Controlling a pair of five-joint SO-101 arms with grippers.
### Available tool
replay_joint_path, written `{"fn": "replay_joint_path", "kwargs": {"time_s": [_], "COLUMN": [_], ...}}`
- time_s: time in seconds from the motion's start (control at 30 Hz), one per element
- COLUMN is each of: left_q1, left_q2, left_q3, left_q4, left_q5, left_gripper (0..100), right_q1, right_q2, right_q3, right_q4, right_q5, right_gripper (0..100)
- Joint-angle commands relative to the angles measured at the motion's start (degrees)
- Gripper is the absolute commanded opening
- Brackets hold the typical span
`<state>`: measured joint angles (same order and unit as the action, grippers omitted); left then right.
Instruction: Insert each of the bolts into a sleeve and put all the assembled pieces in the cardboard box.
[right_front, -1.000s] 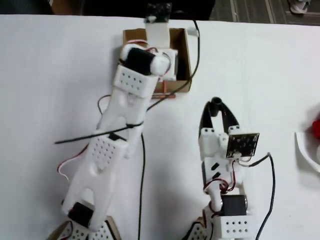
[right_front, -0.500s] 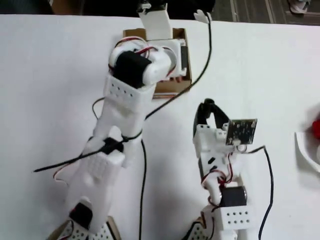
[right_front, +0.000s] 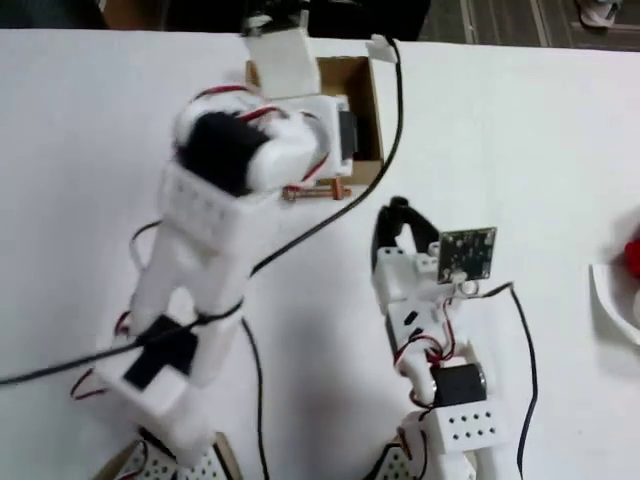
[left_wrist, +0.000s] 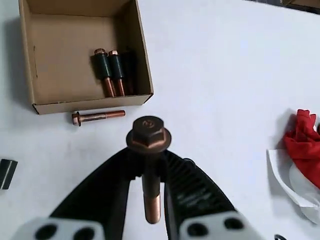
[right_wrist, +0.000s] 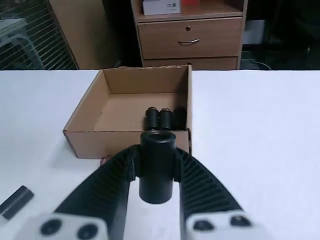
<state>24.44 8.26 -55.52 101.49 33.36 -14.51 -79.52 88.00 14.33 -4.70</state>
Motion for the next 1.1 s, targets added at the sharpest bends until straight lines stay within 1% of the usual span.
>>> {"fn": "replay_joint_path", "kwargs": {"time_s": [0.0, 0.13, 0.27, 0.4, 0.47, 0.57, 0.67, 0.8, 0.87, 0.93, 1.0, 1.07], "left_q1": [-0.4, -0.7, -0.8, -2.5, -3.1, -3.1, -3.1, -3.1, -3.1, -3.3, -4.5, -6.1], "left_q2": [-7.6, -13.7, -25.5, -38.5, -44.0, -50.1, -52.8, -52.8, -53.0, -53.3, -53.4, -53.4], "left_q3": [5.1, 16.3, 30.3, 50.5, 60.6, 72.1, 76.8, 77.9, 79.1, 81.5, 85.1, 89.3], "left_q4": [-0.1, -4.3, -11.6, -23.1, -29.7, -38.5, -43.3, -44.3, -46.1, -49.9, -56.3, -64.0], "left_q5": [0.3, 0.3, 0.3, 0.2, -1.8, -3.7, -4.1, -4.1, -4.9, -8.3, -11.0, -13.5], "left_gripper": [2, 2, 2, 2, 2, 2, 2, 2, 2, 2, 2, 2], "right_q1": [-2.6, -2.4, -2.4, -2.8, -2.8, -2.6, -2.5, -2.8, -2.8, -2.6, -2.7, -2.8], "right_q2": [0.2, 0.2, 0.2, 0.2, 0.2, 1.6, 7.3, 17.5, 21.4, 24.3, 26.5, 28.6], "right_q3": [-1.8, -2.0, -3.0, -3.0, -3.4, -6.2, -11.0, -17.9, -18.8, -16.6, -11.9, -6.3], "right_q4": [-1.8, -1.8, -1.8, -1.8, -1.8, -1.4, -1.5, -2.0, -6.3, -15.3, -26.9, -38.0], "right_q5": [-0.4, 0.1, 0.2, 0.2, 0.3, 1.1, 1.8, 1.8, 1.8, 2.1, 2.2, 4.5], "right_gripper": [2.1, 2.0, 2.0, 2.0, 2.0, 2.0, 2.0, 2.1, 2.1, 2.1, 2.1, 2.1]}}
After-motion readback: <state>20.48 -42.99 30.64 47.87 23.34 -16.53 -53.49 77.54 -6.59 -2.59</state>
